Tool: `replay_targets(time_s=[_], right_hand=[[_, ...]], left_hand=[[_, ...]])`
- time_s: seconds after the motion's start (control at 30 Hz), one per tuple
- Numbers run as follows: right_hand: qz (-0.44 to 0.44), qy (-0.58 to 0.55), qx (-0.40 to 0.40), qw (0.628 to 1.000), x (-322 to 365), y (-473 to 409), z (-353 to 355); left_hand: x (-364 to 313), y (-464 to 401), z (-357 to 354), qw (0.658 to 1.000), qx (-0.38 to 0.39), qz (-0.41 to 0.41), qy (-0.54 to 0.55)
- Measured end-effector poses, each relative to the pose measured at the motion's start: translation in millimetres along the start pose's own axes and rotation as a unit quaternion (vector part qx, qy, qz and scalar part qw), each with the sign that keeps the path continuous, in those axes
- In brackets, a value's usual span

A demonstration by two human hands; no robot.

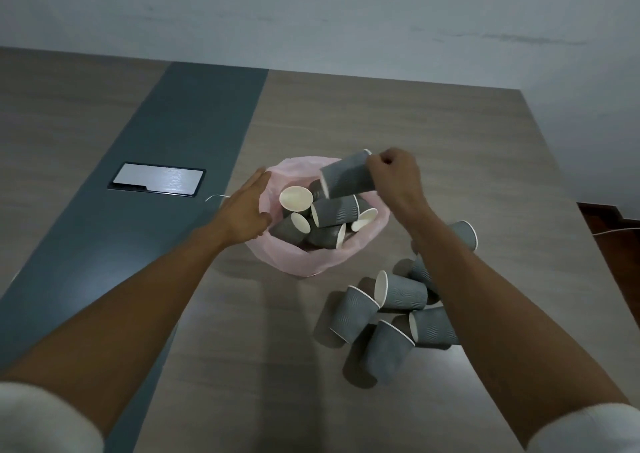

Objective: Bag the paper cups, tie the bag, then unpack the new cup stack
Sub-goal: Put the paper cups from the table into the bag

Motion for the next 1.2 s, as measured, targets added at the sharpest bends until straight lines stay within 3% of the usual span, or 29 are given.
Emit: replay_targets(time_s=[0.2, 0.33, 0.43, 0.53, 0.6, 0.73, 0.87, 0.97, 1.07, 1.13, 1.2], right_hand=[[0.09, 0.022, 0.151, 0.984, 20.6, 45.1, -114.3], [0.173, 0.094, 0.218, 0.956, 26.5, 53.0, -147.0], [0.155, 0.095, 0.14, 0.973, 10.3, 30.0, -109.7], [0.0, 0.134, -0.039, 0.99, -54.1, -5.6, -27.5], [-0.125, 0.21, -0.093, 0.965, -108.9, -12.6, 18.1], [-0.298, 0.275, -0.088, 0.91, -198.6, -6.0, 67.3], [-0.297, 0.272, -0.046, 0.914, -234.4, -5.5, 78.7], [-0.325, 0.246, -0.061, 0.911, -248.9, -4.5, 84.2], [-0.337, 0.195, -0.092, 0.916, -253.3, -8.5, 88.3], [-0.305, 0.109, -0.089, 0.942, -246.8, -17.7, 85.1], [-0.215, 0.036, -0.074, 0.973, -210.9, -28.7, 79.3]], left_hand=[[6.6, -5.3, 5.3, 0.994, 0.034, -0.03, 0.095], [12.7, -3.8, 11.3, 0.992, 0.026, -0.029, 0.116], [14.5, -4.2, 24.1, 0.998, -0.032, -0.028, 0.046], [9.6, -3.0, 41.9, 0.992, -0.121, -0.018, -0.028], [4.4, -4.9, 49.9, 0.986, -0.157, 0.001, -0.054], [-17.4, -23.2, 48.4, 0.975, -0.181, -0.047, -0.117], [-27.3, -60.2, 19.2, 0.983, -0.091, -0.087, -0.133], [-43.0, -78.7, -1.8, 0.98, -0.02, -0.096, -0.171], [-57.8, -86.5, -11.6, 0.967, 0.001, -0.104, -0.231], [-63.5, -92.9, -16.8, 0.943, 0.018, -0.113, -0.314], [-67.3, -101.6, -13.6, 0.929, 0.014, -0.122, -0.348]])
Point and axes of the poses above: each hand's wrist, its own y-axis away from the middle knuckle, its own z-axis out of the back of the hand, x = y × z, the point moved 10 cm from there along -y, towards the middle knuckle
